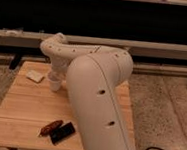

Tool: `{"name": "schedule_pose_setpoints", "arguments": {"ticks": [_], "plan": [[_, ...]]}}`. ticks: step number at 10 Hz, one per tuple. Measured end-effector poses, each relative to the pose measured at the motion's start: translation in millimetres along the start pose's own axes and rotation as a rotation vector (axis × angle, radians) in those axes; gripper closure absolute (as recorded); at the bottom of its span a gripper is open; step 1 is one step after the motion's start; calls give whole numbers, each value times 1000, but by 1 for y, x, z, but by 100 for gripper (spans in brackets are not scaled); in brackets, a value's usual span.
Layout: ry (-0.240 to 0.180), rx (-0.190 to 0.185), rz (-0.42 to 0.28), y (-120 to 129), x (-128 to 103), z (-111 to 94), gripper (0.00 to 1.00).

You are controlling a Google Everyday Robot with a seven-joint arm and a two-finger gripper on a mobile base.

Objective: Place the ceramic cup in the ceramic bowl

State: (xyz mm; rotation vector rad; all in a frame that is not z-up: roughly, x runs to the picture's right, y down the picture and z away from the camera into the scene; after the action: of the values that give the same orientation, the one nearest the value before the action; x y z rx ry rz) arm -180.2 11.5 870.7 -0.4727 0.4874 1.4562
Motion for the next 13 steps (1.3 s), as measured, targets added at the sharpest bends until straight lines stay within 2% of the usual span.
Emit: {"name": "schedule_pose_setpoints", "arguments": {"ticks": [3,6,8,10,11,13], "plan": [[-15,-13,0,-6,3,-16,90],[-44,-39,7,-27,12,-55,90],[-61,-44,24,-44,16,-66,90],[-64,-55,41,-60,24,-67,90],[-62,-56,52,-77,31,-73,90],[-61,-74,56,-89,46,-87,90]]}}
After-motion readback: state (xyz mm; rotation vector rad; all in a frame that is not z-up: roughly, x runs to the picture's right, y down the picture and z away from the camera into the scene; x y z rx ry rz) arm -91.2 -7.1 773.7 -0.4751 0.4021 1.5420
